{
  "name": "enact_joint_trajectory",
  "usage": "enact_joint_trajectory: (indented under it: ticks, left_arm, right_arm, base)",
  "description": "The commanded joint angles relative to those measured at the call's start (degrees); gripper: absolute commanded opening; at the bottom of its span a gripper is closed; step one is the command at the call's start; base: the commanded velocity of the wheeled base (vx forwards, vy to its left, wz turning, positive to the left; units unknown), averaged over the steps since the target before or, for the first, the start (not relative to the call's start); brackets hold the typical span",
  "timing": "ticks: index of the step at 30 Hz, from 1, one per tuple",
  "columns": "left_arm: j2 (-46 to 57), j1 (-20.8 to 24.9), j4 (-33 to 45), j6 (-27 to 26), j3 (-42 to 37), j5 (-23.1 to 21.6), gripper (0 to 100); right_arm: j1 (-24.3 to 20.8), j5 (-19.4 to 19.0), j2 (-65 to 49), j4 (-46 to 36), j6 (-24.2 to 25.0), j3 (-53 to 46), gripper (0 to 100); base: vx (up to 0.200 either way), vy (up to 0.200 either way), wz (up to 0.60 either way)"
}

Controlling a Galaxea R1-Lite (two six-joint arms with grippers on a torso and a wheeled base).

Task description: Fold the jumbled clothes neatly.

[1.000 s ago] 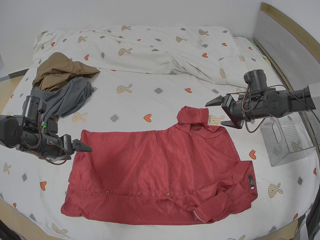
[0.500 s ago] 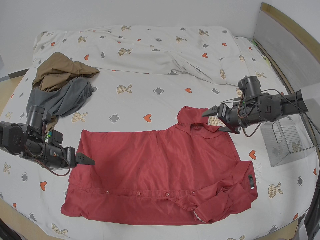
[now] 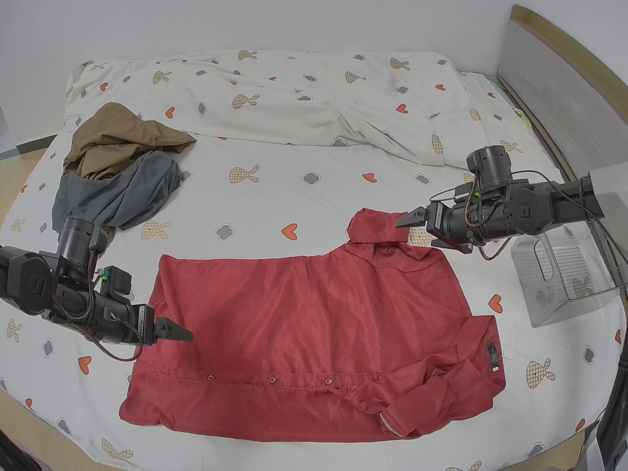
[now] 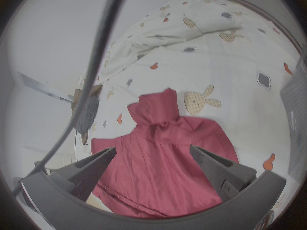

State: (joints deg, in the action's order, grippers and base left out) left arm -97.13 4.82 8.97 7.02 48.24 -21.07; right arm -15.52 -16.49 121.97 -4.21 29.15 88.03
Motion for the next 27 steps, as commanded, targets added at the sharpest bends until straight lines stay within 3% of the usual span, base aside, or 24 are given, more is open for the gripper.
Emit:
enact_joint_trajectory:
  ticks: [1,6,7,10,15,20,27]
  left_arm:
    - [-0.07,0.72,-0.01,0.10,-0.69,-0.03,100]
    - [-0.42,0.37,-0.80,0.01,-1.13,-0.20,100]
    - [-0.51,0.37,-1.24,0.01,-1.39,-0.20,100]
    - [-0.78,-0.16,-4.49,-0.08,-3.06,-1.87,100]
    - [-0.69,-1.12,-7.04,-0.25,-4.73,-6.09,100]
    - [-0.25,-1.12,-7.04,-0.34,-4.73,-6.09,100]
    - [-0.25,-1.12,-7.04,-1.57,-5.17,-6.00,100]
  right_arm:
    - [0.67,0.94,5.65,-0.10,0.65,4.34,100]
    - [3.13,0.67,5.30,0.25,-4.01,2.50,100]
    - [4.27,0.23,5.21,0.43,-8.41,1.36,100]
    - [6.11,-2.84,5.47,0.51,-15.26,0.48,100]
    - [7.43,-8.73,5.56,0.51,-22.38,0.65,100]
    - [6.38,-8.38,5.74,2.27,-25.72,2.15,100]
    - [4.27,-8.38,8.29,6.23,-25.63,2.94,100]
  base:
    - [0.000,0.000,0.00]
    - [0.000,0.000,0.00]
    - [0.000,0.000,0.00]
    - [0.000,0.000,0.00]
    - [0.000,0.000,0.00]
    - [0.000,0.000,0.00]
    - [0.000,0.000,0.00]
